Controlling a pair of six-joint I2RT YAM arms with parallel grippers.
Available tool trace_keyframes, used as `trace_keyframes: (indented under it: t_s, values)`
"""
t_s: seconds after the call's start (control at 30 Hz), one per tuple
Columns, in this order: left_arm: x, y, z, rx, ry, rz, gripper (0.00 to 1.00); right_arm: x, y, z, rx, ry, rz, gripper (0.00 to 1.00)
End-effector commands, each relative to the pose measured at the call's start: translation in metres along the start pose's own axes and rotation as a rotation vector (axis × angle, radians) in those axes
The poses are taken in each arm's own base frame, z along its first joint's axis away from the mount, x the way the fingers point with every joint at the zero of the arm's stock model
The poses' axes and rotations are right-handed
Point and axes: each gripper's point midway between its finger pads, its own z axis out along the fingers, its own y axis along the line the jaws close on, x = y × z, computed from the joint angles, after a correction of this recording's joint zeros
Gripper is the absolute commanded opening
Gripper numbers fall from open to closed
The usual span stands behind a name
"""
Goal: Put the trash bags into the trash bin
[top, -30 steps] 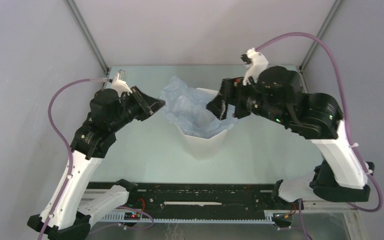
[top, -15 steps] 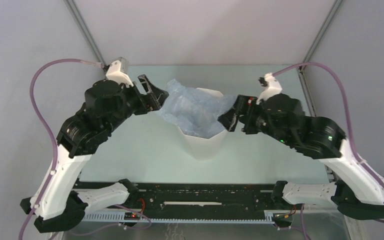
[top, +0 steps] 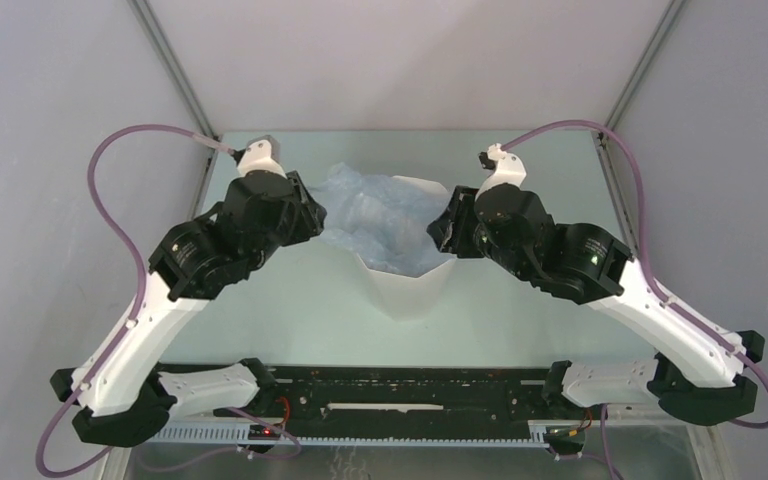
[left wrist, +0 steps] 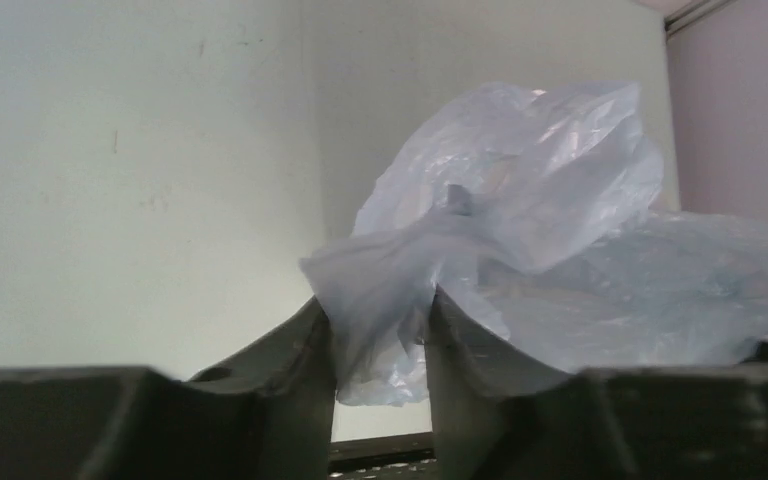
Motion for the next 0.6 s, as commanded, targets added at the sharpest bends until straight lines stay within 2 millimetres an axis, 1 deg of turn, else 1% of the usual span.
trace_keyframes:
  t_s: [0.0, 0.03, 0.07, 0.1, 0.13, 0.17, 0.2, 0.27, 0.33, 0.47, 0.5, 0.57]
  values:
    - [-0.01, -0.018, 0.003, 0.071, -0.003, -0.072, 0.23, -0.015, 0.014, -0.001, -0.073, -0.037, 0.003, 0.3]
    - [-0.011, -0.017, 0.002, 0.075, 0.005, -0.084, 0.11, -0.018, 0.018, -0.005, -0.107, -0.018, 0.01, 0.12]
    - [-0.015, -0.018, 0.0, 0.088, 0.009, -0.099, 0.02, -0.021, 0.02, -0.011, -0.14, 0.005, 0.031, 0.01]
    - [-0.018, -0.019, -0.003, 0.108, 0.014, -0.115, 0.01, -0.025, 0.023, -0.02, -0.191, 0.033, 0.062, 0.0]
    - [-0.021, -0.019, -0.006, 0.124, 0.018, -0.128, 0.0, -0.033, 0.022, -0.027, -0.239, 0.054, 0.098, 0.0]
    - [-0.023, -0.019, -0.01, 0.144, 0.03, -0.146, 0.0, -0.033, 0.027, -0.038, -0.316, 0.101, 0.133, 0.0]
    - [-0.024, -0.019, -0.012, 0.155, 0.046, -0.165, 0.0, -0.034, 0.028, -0.047, -0.368, 0.141, 0.174, 0.0]
    - [-0.02, -0.018, -0.015, 0.177, 0.08, -0.196, 0.0, -0.027, 0.028, -0.065, -0.453, 0.228, 0.235, 0.0]
    - [-0.014, -0.02, -0.018, 0.208, 0.109, -0.233, 0.0, -0.017, 0.02, -0.077, -0.484, 0.293, 0.278, 0.0]
    - [-0.015, -0.01, -0.028, 0.209, 0.103, -0.268, 0.0, -0.001, -0.012, -0.091, -0.444, 0.337, 0.3, 0.0]
    - [-0.014, -0.007, -0.029, 0.199, 0.101, -0.264, 0.0, 0.005, -0.021, -0.092, -0.422, 0.35, 0.306, 0.0]
    - [-0.006, 0.0, -0.027, 0.174, 0.121, -0.26, 0.0, 0.013, -0.036, -0.089, -0.382, 0.36, 0.314, 0.0]
